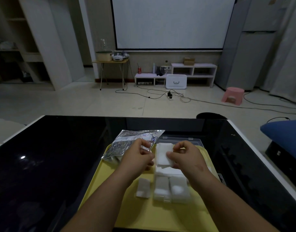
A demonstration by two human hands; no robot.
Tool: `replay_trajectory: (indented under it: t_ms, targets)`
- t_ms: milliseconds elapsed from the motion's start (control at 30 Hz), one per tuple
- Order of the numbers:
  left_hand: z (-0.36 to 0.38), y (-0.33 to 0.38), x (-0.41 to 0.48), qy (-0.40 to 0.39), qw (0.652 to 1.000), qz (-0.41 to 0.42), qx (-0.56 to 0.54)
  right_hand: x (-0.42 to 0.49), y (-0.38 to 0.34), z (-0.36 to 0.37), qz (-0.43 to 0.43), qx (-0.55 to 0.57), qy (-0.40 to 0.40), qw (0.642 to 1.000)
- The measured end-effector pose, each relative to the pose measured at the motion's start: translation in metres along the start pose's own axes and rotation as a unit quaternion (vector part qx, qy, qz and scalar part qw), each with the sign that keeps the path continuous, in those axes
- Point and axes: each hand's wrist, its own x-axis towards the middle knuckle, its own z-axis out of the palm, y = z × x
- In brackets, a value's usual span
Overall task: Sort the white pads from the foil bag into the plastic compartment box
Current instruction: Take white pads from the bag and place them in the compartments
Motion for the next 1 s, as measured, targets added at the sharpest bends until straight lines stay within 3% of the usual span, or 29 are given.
replay_trajectory:
  t_ms: [100,167,267,667,1000]
  targets:
    - [-0.008,-0.01,0.005,-0.001,0.976,0.005,0.218,0.003,0.002,-0.002,0.007,0.014,0.015,1.0]
    - [-0.012,-0.011,0.002,-0.038,0.921,-0.003,0.388,0.004,0.003,-0.003,0.01,0.019,0.015,1.0]
    - [-0.014,-0.014,-0.002,-0.088,0.863,-0.019,0.497,0.005,0.003,-0.003,0.011,0.021,0.01,1.0]
    - [-0.011,-0.036,0.001,-0.132,0.805,-0.023,0.578,0.005,0.005,-0.002,0.017,0.013,-0.014,1.0]
    - [-0.008,-0.04,0.004,-0.145,0.794,-0.039,0.589,0.005,0.007,-0.003,0.018,0.005,-0.019,1.0]
